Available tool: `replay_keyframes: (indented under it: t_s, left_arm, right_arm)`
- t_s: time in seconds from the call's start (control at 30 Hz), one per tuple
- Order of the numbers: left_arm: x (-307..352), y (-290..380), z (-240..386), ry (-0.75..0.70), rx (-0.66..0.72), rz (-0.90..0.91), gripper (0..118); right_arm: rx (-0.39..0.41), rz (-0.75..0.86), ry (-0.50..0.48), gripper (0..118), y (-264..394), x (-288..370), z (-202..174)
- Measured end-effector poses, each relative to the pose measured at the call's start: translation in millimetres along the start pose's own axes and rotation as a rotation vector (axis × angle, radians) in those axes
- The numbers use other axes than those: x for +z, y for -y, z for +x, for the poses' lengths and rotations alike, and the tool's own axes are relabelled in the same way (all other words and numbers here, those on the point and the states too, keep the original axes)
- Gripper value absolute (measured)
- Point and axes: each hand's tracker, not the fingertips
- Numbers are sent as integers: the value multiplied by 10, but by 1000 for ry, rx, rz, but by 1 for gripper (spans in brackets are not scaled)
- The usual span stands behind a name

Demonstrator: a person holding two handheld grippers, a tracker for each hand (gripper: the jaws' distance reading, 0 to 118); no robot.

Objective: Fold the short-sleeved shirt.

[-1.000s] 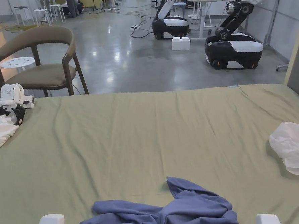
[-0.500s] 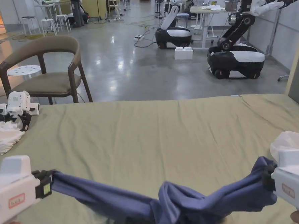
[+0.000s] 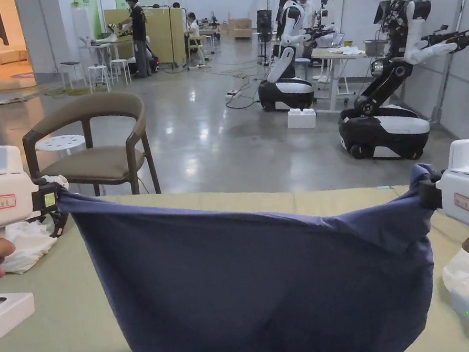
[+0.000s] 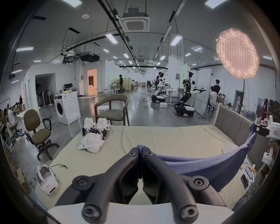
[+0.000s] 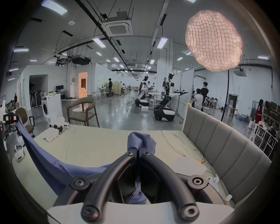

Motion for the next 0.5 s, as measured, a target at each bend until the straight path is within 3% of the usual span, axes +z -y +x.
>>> replay_keyframes:
  t_s: [0.5]
  left_arm:
    - [-616,-958,-83,-55,-1,65,0]
  right_arm:
    - [28,115,27,0,-1233,-619,-131]
